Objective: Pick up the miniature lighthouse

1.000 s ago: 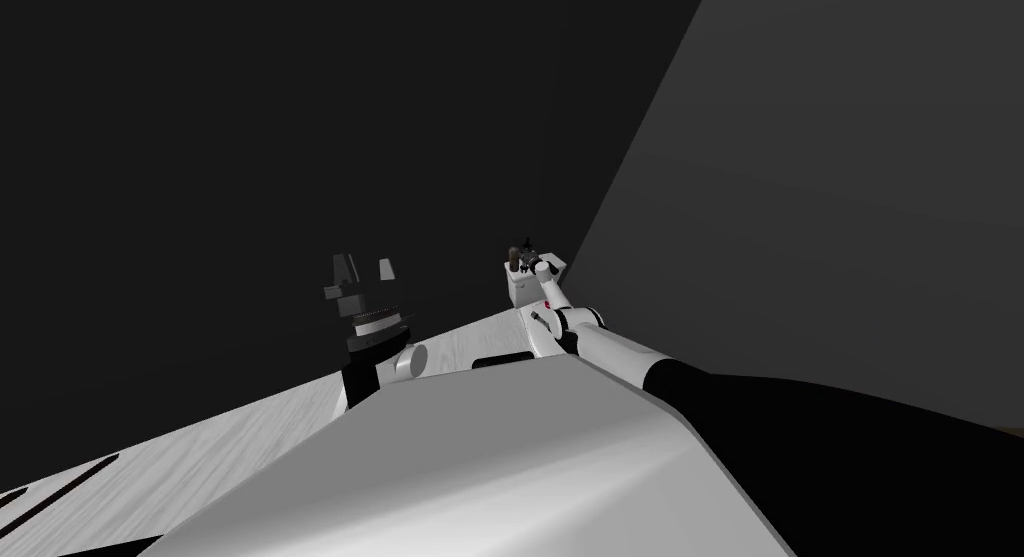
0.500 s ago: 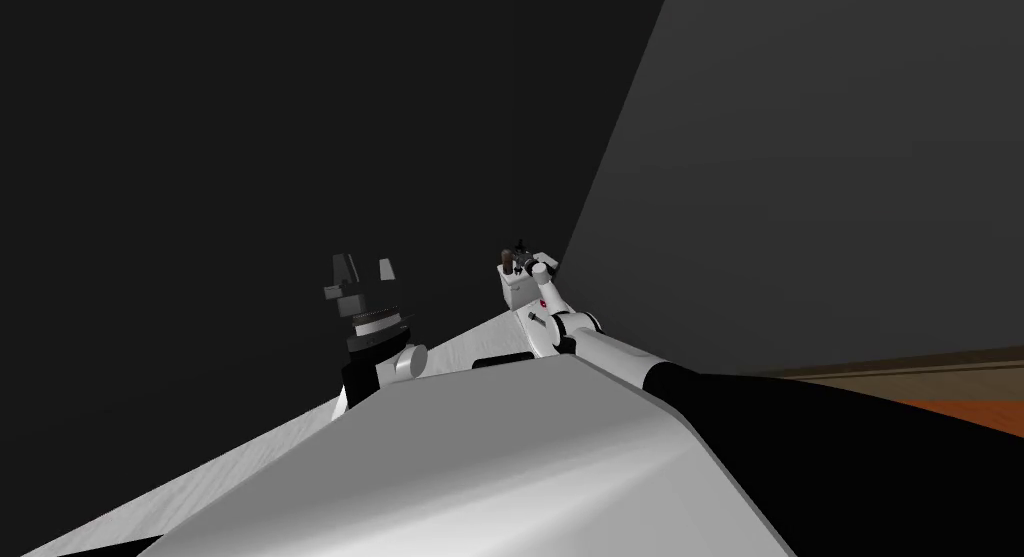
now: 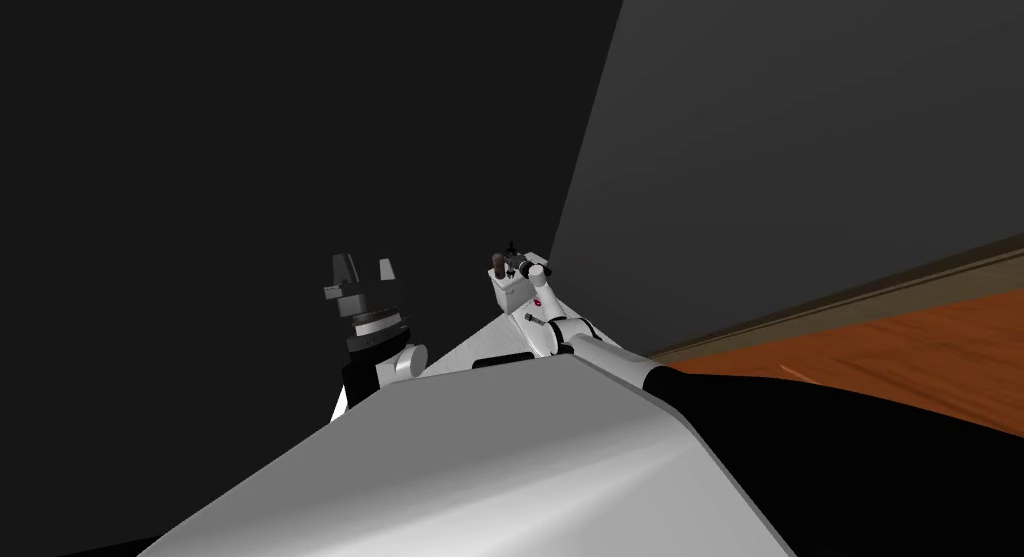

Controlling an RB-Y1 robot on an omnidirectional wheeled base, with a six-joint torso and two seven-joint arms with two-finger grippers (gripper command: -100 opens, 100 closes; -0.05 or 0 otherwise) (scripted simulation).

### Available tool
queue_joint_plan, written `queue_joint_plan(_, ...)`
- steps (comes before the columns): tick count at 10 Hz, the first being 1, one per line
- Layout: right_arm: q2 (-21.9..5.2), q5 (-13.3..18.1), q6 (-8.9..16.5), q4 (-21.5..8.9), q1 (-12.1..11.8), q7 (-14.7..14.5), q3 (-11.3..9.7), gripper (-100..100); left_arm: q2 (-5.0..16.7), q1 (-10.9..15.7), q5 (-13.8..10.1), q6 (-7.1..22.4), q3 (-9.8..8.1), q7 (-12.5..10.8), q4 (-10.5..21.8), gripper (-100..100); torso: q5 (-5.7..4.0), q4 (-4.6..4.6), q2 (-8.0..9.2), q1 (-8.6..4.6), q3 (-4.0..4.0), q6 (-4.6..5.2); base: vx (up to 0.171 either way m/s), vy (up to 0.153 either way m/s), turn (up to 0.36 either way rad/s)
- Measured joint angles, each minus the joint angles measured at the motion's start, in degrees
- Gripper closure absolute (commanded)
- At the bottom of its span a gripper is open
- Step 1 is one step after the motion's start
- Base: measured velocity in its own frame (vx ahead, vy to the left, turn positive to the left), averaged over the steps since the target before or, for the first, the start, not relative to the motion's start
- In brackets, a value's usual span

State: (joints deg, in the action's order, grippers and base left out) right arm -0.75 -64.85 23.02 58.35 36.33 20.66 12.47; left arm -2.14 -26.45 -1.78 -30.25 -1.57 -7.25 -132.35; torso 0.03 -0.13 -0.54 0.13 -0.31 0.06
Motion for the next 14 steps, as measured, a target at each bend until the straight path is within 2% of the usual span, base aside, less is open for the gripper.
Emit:
queue_joint_plan(1, 0.2, -0.3, 1.7, 0.8, -0.2, -0.2, -0.2, -100, 0.0, 0.0, 0.0, 0.0, 0.0, 0.0, 0.0, 0, 0.0, 0.0, -0.04, 0.03, -0.01, 0.03, 0.141, 0.141, -0.411)
queue_joint_plan(2, 1.1, 0.2, 3.6, 3.2, -1.6, -0.2, -0.7, -100, 0.0, 0.0, 0.0, 0.0, 0.0, 0.0, 0.0, 0, 0.03, -0.03, -0.18, 0.17, -0.09, 0.02, 0.113, 0.099, -0.205)
queue_joint_plan(6, 2.9, -0.9, 8.7, 6.0, -3.2, -2.0, -1.7, -100, 0.0, 0.0, 0.0, 0.0, 0.0, 0.0, 0.0, 0, -0.01, -0.04, -0.12, -0.01, -0.07, -0.02, 0.076, 0.081, -0.211)
queue_joint_plan(7, 2.9, -1.1, 9.1, 6.1, -3.3, -2.3, -1.7, 100, 0.0, 0.0, 0.0, 0.0, 0.0, 0.0, 0.0, 0, -0.03, -0.03, -0.03, -0.13, -0.03, -0.08, 0.005, 0.007, 0.005)
queue_joint_plan(11, 2.9, -1.1, 9.0, 6.2, -3.3, -2.3, -1.7, 100, 0.0, 0.0, 0.0, 0.0, 0.0, 0.0, 0.0, 0, -0.07, -0.04, 0.04, -0.27, -0.01, -0.11, 0.0, 0.0, 0.0)
queue_joint_plan(12, 2.9, -1.1, 9.0, 6.2, -3.3, -2.3, -1.7, 0, 0.0, 0.0, 0.0, 0.0, 0.0, 0.0, 0.0, 0, -0.07, -0.04, 0.04, -0.27, -0.01, -0.11, 0.0, 0.0, 0.0)
queue_joint_plan(13, 2.9, -1.1, 9.0, 6.2, -3.3, -2.3, -1.7, 100, 0.0, 0.0, 0.0, 0.0, 0.0, 0.0, 0.0, 0, -0.07, -0.04, 0.03, -0.28, -0.01, -0.1, -0.022, -0.06, 0.209)
queue_joint_plan(14, 2.6, -1.0, 8.5, 5.5, -2.8, -2.0, -1.5, 100, 0.0, 0.0, 0.0, 0.0, 0.0, 0.0, 0.0, 0, -0.09, -0.05, 0.07, -0.43, 0.0, -0.19, -0.111, -0.125, 0.383)
